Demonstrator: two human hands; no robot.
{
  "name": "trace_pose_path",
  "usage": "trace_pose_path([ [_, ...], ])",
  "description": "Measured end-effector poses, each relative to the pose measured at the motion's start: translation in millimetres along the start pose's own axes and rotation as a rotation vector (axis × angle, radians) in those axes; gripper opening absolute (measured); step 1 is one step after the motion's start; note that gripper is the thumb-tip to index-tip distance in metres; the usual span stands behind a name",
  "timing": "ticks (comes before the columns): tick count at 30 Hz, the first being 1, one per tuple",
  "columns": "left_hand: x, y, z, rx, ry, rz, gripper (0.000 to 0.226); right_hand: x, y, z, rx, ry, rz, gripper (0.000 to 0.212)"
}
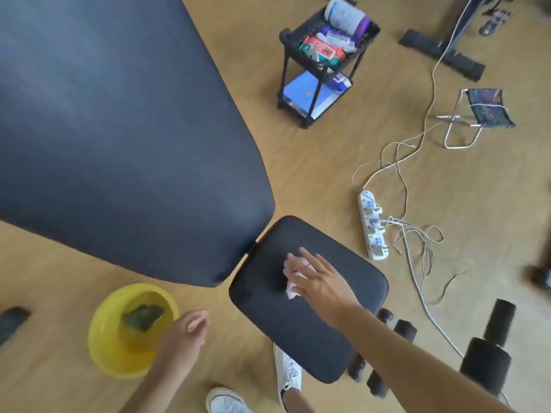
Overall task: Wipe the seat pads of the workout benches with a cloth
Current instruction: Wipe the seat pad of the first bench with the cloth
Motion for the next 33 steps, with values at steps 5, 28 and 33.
trace_pose_path([
  [5, 49.4, -39.1, 27.5, 0.181, -0.129, 0.076, 0.054, -0.3, -57.8, 2.7, 0.039, 0.105, -0.030, 0.058],
  [28, 104.9, -68.2, 22.6, 0.027, -0.144, 0.045, 0.055, -62.1, -66.8, -18.6, 0.114, 0.456, 0.099, 0.018],
  [33, 99.5, -71.5, 27.9, -0.033, -0.086, 0.034, 0.058, -79.1, -48.2, 84.6, 0.322, -0.759, 0.373, 0.037],
])
Point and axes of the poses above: each hand's wrist, its own x-axis towards the middle knuckle, its own y-axis out of the back of the hand, z = x × y, the point moved 4 cm from there along x, towards the middle knuckle, and after that the axes turned 7 degrees about -x, right-handed, at the moved point
